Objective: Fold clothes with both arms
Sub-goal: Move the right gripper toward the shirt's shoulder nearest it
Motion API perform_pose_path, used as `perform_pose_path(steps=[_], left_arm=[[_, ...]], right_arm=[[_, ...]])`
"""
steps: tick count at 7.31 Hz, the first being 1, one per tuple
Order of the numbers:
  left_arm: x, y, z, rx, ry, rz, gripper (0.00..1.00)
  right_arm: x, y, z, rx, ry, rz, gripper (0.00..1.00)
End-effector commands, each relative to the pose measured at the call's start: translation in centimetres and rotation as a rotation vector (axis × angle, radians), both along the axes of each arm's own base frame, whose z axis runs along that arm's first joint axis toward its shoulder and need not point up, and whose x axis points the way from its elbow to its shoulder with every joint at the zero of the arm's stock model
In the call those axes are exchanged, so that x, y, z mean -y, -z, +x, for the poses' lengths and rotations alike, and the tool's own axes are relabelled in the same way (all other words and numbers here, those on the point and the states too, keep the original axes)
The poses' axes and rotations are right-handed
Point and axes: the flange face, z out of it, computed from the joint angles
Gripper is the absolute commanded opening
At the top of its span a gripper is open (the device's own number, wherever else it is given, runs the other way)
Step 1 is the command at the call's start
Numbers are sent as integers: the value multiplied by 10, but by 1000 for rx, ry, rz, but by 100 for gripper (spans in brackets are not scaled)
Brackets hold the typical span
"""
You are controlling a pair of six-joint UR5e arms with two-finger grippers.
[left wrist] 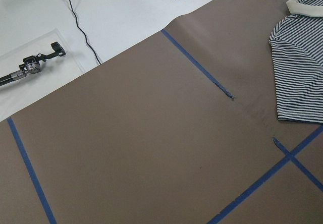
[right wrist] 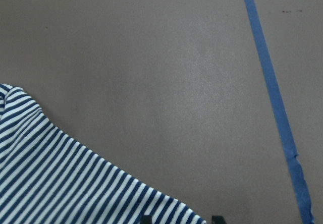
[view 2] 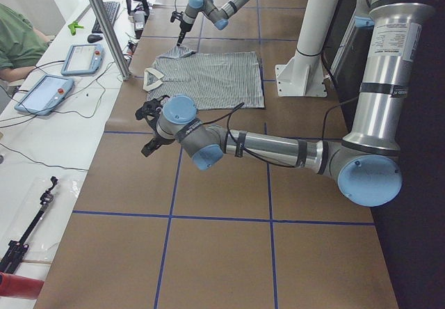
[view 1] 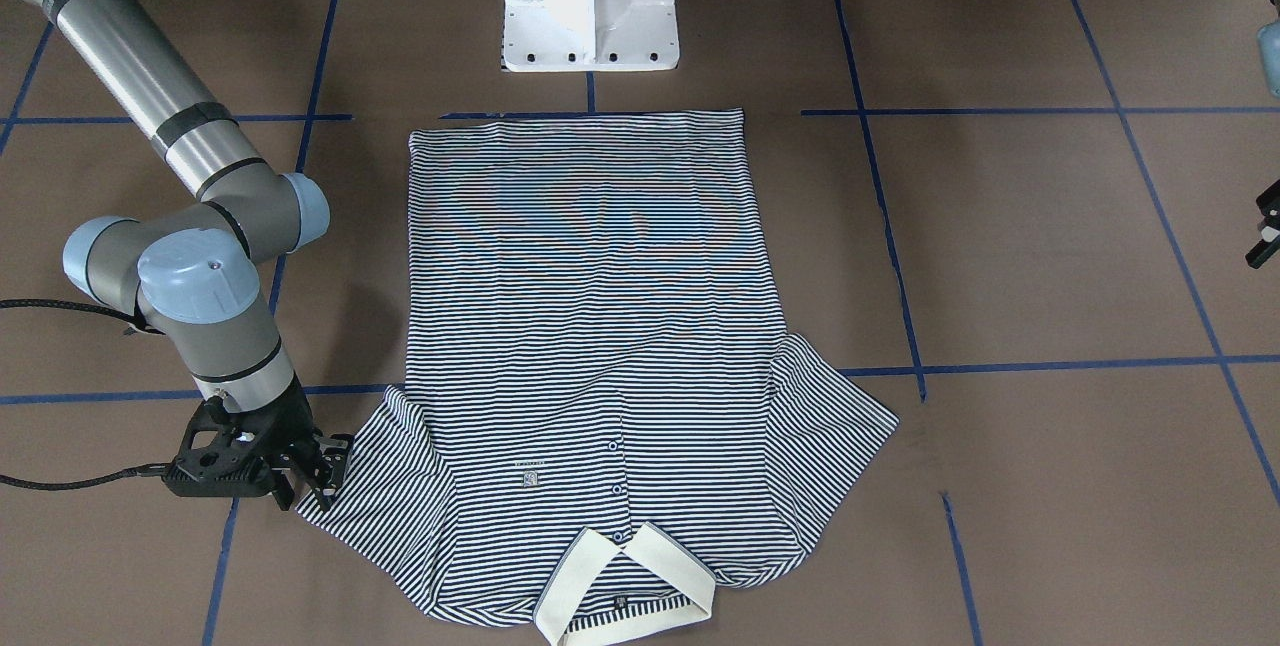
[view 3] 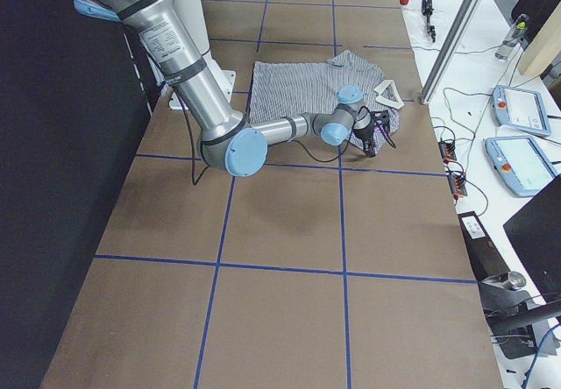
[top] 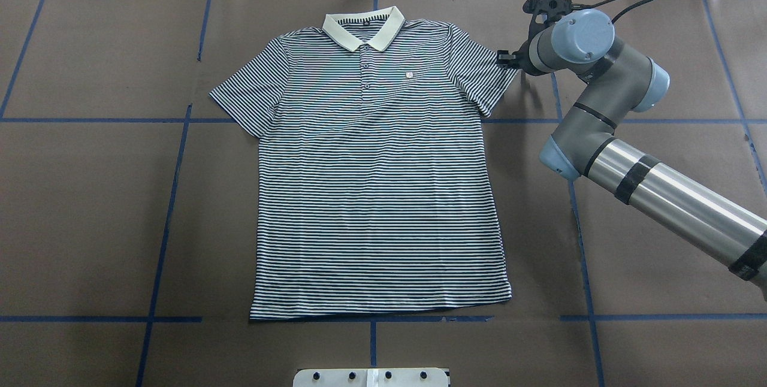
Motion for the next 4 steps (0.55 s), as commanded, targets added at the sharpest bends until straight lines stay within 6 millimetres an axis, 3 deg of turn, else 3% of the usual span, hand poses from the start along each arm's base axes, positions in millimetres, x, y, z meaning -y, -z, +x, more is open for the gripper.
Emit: perform_pose_path(steps=[1, 2, 3, 4], left_arm=[[0, 0, 0, 0, 0, 0, 100], [0, -1, 0, 0, 0, -1, 100], [0, -1, 0, 1, 0, -3, 100], [1, -1, 0, 0, 0, -1, 100]], right_arm=[[4, 2, -3, -1, 0, -1, 36], [4, 1, -3, -5, -2, -2, 9], [5, 2, -2, -12, -12, 5, 0], [5, 8, -1, -7, -17, 12, 0]])
